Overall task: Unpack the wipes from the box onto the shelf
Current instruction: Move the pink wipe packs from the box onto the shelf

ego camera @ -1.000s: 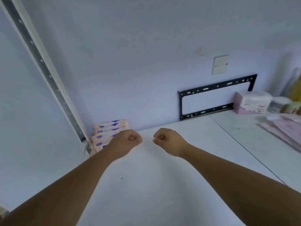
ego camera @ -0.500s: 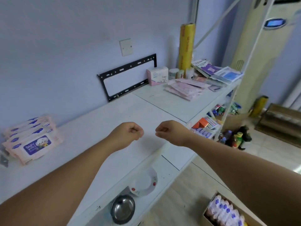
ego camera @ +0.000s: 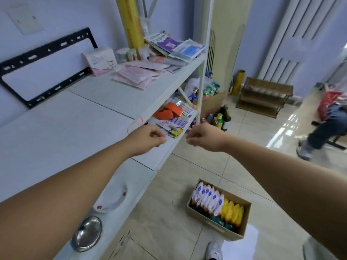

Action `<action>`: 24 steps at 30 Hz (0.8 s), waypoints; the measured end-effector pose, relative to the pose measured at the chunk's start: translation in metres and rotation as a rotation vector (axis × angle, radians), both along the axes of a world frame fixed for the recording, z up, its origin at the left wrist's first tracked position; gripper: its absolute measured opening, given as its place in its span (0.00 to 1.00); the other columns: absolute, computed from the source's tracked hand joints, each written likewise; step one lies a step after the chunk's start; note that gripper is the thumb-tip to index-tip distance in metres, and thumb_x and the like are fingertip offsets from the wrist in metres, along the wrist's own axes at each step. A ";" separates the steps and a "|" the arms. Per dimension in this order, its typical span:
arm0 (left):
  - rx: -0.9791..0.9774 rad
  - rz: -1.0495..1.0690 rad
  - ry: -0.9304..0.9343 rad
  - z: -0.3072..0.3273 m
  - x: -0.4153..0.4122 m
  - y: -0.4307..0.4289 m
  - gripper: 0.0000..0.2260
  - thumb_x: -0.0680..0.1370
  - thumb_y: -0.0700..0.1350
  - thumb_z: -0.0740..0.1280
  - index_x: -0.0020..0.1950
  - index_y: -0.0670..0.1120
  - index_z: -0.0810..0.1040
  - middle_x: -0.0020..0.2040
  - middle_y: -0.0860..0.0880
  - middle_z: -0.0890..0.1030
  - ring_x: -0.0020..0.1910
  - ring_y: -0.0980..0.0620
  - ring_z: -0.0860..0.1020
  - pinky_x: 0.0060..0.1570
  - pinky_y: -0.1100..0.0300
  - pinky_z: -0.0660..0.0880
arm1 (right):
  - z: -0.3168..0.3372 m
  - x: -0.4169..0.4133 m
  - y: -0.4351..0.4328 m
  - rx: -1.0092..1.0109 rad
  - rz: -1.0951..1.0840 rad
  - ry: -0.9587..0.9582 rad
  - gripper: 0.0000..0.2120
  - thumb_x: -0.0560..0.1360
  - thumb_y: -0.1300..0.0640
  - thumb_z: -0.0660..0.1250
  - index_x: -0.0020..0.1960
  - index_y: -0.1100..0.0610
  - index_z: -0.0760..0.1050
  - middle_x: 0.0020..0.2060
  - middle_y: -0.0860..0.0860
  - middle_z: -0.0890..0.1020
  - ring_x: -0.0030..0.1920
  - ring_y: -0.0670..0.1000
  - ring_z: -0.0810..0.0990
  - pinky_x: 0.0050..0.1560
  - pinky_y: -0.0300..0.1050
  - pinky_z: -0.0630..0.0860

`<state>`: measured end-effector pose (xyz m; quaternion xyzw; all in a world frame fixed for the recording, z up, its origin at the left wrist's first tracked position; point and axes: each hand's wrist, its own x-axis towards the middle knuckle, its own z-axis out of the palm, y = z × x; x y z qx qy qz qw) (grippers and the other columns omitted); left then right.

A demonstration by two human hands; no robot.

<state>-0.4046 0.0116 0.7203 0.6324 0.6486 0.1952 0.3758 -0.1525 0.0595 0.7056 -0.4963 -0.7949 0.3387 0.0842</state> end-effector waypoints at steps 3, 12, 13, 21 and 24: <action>-0.072 -0.067 0.023 -0.022 0.054 0.017 0.03 0.77 0.50 0.73 0.49 0.52 0.82 0.43 0.51 0.85 0.42 0.54 0.83 0.39 0.64 0.74 | -0.022 0.058 0.013 -0.078 -0.032 -0.055 0.08 0.78 0.49 0.69 0.53 0.50 0.83 0.43 0.41 0.82 0.47 0.45 0.81 0.49 0.41 0.78; -0.267 -0.128 0.100 -0.101 0.142 0.034 0.04 0.77 0.52 0.73 0.49 0.54 0.82 0.46 0.50 0.84 0.37 0.57 0.77 0.36 0.63 0.71 | -0.100 0.173 0.021 -0.305 -0.142 -0.087 0.09 0.77 0.53 0.71 0.55 0.55 0.83 0.46 0.47 0.83 0.49 0.49 0.81 0.50 0.41 0.75; -0.294 -0.137 0.109 -0.109 0.146 0.034 0.05 0.77 0.52 0.73 0.50 0.53 0.82 0.45 0.50 0.84 0.36 0.57 0.77 0.36 0.63 0.70 | -0.110 0.180 0.019 -0.332 -0.147 -0.100 0.09 0.77 0.52 0.71 0.55 0.54 0.83 0.47 0.47 0.84 0.50 0.49 0.82 0.51 0.42 0.76; -0.448 -0.183 0.153 -0.176 0.184 0.045 0.04 0.77 0.50 0.73 0.47 0.50 0.82 0.43 0.48 0.85 0.40 0.52 0.81 0.40 0.60 0.74 | -0.179 0.222 -0.006 -0.495 -0.255 -0.134 0.12 0.73 0.49 0.75 0.54 0.51 0.84 0.50 0.47 0.85 0.52 0.50 0.82 0.58 0.48 0.79; -0.500 -0.225 0.150 -0.213 0.200 0.042 0.04 0.76 0.48 0.73 0.44 0.50 0.82 0.41 0.48 0.85 0.38 0.51 0.80 0.42 0.58 0.75 | -0.208 0.233 -0.010 -0.540 -0.290 -0.158 0.12 0.71 0.49 0.76 0.53 0.51 0.83 0.50 0.47 0.85 0.53 0.51 0.82 0.56 0.47 0.79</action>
